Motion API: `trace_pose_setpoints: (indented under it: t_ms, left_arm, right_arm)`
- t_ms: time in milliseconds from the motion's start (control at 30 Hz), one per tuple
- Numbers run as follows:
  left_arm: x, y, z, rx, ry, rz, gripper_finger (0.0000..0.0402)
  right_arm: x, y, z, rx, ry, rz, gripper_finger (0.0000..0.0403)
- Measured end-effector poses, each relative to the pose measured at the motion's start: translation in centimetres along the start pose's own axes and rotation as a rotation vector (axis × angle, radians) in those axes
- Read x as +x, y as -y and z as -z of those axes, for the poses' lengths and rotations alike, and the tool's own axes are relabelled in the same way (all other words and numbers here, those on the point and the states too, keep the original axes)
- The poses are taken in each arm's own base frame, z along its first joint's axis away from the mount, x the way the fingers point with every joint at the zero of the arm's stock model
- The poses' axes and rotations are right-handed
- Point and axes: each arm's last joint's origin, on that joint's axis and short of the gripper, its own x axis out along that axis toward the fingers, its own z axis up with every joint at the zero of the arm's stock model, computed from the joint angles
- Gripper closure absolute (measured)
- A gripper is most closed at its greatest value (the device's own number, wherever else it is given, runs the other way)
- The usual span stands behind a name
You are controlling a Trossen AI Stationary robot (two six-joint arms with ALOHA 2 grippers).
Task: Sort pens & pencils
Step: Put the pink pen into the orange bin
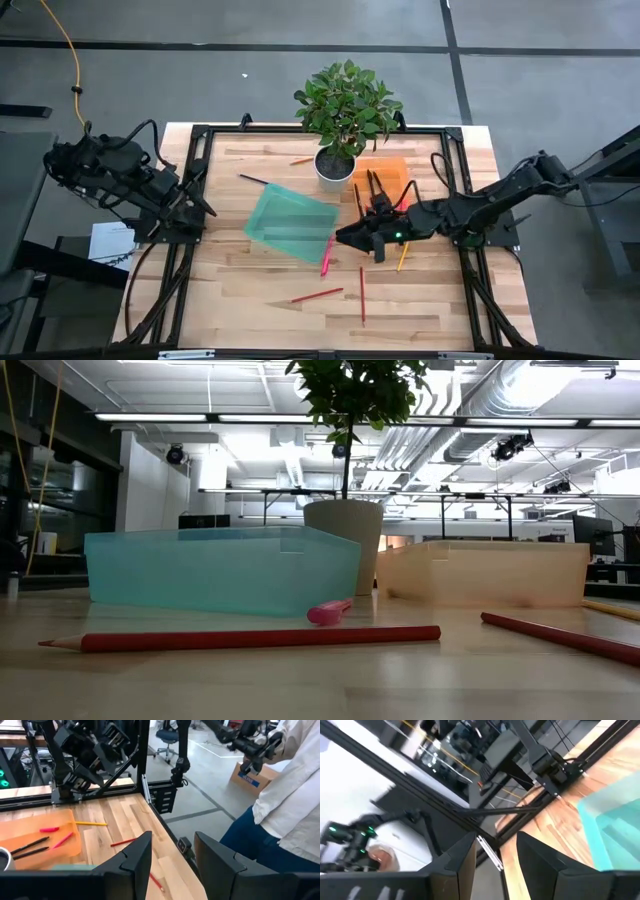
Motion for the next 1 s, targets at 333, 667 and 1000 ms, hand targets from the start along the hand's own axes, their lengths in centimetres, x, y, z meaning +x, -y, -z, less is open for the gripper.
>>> trace_pose_setpoints:
  t_ms: [333,667,1000]
  left_arm:
    - [0.2,0.7,0.2,0.015,-0.017,-0.025,0.0268]
    - [0.1,1.1,0.5,0.010,-0.040,-0.041,0.0268]
    - [0.6,1.0,0.6,0.008,-0.065,-0.081,0.0268]
  right_arm:
    - [3.7,-2.5,0.2,-0.183,-0.290,0.295,0.0269]
    - [6.6,-1.9,4.0,-0.152,-0.418,0.415,0.0270]
    - [7.3,-1.5,5.4,-0.105,-0.477,0.577,0.0270]
